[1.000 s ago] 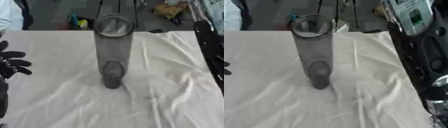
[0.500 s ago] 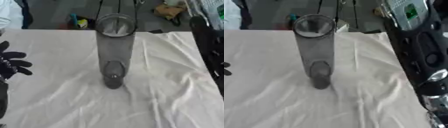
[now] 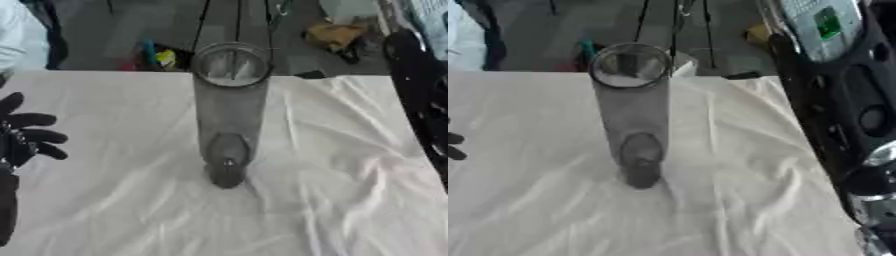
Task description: Arrange flowers into the vase.
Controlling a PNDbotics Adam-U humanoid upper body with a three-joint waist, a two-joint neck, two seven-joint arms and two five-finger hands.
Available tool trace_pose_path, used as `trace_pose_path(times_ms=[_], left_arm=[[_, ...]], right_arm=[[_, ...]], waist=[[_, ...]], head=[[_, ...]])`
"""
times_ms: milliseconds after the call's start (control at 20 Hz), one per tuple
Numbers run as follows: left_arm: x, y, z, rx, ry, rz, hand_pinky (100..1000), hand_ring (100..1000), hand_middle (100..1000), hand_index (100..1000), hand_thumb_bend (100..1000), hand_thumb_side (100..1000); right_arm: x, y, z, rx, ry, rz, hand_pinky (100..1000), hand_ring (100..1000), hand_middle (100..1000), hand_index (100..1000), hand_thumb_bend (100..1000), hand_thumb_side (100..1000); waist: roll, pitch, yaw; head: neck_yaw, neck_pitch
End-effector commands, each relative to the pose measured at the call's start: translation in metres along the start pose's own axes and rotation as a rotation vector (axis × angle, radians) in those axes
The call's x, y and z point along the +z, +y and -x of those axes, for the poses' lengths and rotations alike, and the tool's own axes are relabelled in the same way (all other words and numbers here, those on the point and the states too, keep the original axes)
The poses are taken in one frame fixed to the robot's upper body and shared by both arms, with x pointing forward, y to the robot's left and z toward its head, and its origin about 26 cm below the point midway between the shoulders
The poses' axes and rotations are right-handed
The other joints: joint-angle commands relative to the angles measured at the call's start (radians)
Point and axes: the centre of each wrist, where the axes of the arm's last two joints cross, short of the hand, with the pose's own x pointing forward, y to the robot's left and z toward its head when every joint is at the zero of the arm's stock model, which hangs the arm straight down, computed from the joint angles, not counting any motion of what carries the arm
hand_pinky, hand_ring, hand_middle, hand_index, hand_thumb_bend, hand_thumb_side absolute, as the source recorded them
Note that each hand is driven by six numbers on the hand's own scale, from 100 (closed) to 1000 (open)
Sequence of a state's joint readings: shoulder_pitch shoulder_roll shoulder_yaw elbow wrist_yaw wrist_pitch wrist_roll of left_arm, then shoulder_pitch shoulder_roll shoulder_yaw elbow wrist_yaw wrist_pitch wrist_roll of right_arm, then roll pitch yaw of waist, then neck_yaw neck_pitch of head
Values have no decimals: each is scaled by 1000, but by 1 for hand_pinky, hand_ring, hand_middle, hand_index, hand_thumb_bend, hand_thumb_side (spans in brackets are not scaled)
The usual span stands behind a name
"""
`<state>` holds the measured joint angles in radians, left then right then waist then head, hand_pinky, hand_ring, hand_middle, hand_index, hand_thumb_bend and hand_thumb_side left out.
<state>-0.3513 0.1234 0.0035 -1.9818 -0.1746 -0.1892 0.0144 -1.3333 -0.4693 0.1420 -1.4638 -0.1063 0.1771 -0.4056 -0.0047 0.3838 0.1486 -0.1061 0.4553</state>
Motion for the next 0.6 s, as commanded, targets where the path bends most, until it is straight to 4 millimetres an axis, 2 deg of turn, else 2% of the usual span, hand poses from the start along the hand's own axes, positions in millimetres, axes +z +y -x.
trace_pose_path(times_ms=[50,600], left_arm=[[-3,1,-6,-4,-26,21,498,601,658,929,100,1000],[-5,1,-6,5,-33,23,500,601,658,929,100,1000]], right_arm=[[-6,0,-20,-33,-37,7,100,100,100,215,100,699],[-1,15,-25,-70,4,-23,100,100,100,215,100,704]], waist=[[-17,-45,2],[-26,-53,13]], head=[[1,-11],[6,-1]])
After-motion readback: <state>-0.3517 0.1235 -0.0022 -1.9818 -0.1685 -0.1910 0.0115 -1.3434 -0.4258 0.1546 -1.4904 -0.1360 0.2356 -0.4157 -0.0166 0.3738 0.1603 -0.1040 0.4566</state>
